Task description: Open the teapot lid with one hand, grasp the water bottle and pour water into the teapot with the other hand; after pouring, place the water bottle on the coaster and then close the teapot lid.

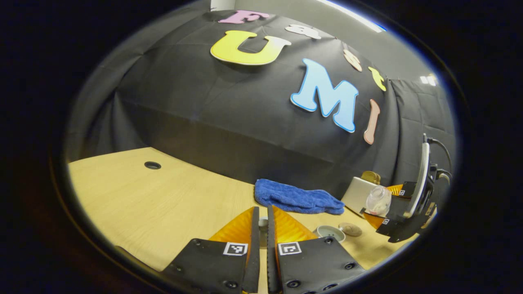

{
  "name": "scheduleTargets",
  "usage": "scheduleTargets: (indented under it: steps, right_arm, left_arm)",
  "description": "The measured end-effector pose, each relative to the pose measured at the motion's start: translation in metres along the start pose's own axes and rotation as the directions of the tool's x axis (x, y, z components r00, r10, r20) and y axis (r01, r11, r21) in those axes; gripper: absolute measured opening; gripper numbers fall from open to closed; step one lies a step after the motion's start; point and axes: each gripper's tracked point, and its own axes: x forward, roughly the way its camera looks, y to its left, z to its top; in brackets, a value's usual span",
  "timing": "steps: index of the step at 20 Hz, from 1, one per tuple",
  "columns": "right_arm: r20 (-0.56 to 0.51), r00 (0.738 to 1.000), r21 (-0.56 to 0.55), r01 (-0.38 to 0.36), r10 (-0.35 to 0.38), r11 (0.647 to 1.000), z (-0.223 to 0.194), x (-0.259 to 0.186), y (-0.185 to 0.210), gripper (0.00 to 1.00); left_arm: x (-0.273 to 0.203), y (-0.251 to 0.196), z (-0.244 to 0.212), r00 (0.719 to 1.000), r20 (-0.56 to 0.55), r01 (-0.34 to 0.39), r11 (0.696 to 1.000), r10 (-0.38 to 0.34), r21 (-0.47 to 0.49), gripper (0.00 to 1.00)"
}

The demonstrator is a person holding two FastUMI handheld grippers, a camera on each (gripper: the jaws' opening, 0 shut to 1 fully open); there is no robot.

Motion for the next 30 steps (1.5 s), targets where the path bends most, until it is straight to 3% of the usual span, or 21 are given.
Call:
scheduleTargets:
  steps: [3, 5, 7, 10, 18, 23, 26, 30]
  right_arm:
    - [-0.01, 0.999, 0.176, -0.036, 0.039, 0.984, -0.006, 0.004, -0.001, 0.76]
    - [-0.003, 0.998, 0.293, -0.053, 0.057, 0.955, -0.007, 0.005, -0.003, 0.76]
    - [0.017, 0.997, 0.459, -0.079, 0.08, 0.885, -0.006, 0.009, -0.003, 0.76]
    - [0.055, 0.993, 0.677, -0.114, 0.105, 0.727, -0.005, 0.02, 0.001, 0.76]
    - [0.069, 0.993, 0.845, -0.11, 0.097, 0.523, -0.017, 0.044, 0.012, 0.76]
    - [0.059, 0.993, 0.894, -0.097, 0.099, 0.438, -0.025, 0.05, 0.016, 0.76]
    - [0.053, 0.993, 0.904, -0.092, 0.105, 0.417, -0.03, 0.053, 0.019, 0.76]
    - [0.035, 0.994, 0.905, -0.077, 0.106, 0.419, -0.039, 0.055, 0.018, 0.76]
  left_arm:
    - [-0.001, 0.0, 0.001, 1.0, 0.0, 0.0, 1.0, 0.0, 0.001, 0.15]
    - [0.0, 0.001, 0.001, 1.0, 0.001, -0.001, 1.0, 0.001, 0.002, 0.13]
    - [0.0, 0.0, 0.0, 1.0, -0.002, 0.0, 1.0, 0.0, 0.007, 0.15]
    - [0.0, 0.0, 0.001, 1.0, -0.001, 0.002, 1.0, -0.002, 0.015, 0.13]
    - [0.001, 0.0, 0.0, 1.0, -0.005, 0.006, 1.0, -0.006, 0.023, 0.15]
    - [-0.002, 0.003, -0.001, 1.0, -0.007, 0.009, 1.0, -0.008, 0.029, 0.13]
    - [-0.003, 0.003, -0.002, 1.0, -0.007, 0.008, 0.999, -0.008, 0.031, 0.13]
    - [-0.004, 0.004, -0.002, 1.0, -0.008, 0.008, 0.999, -0.008, 0.033, 0.13]
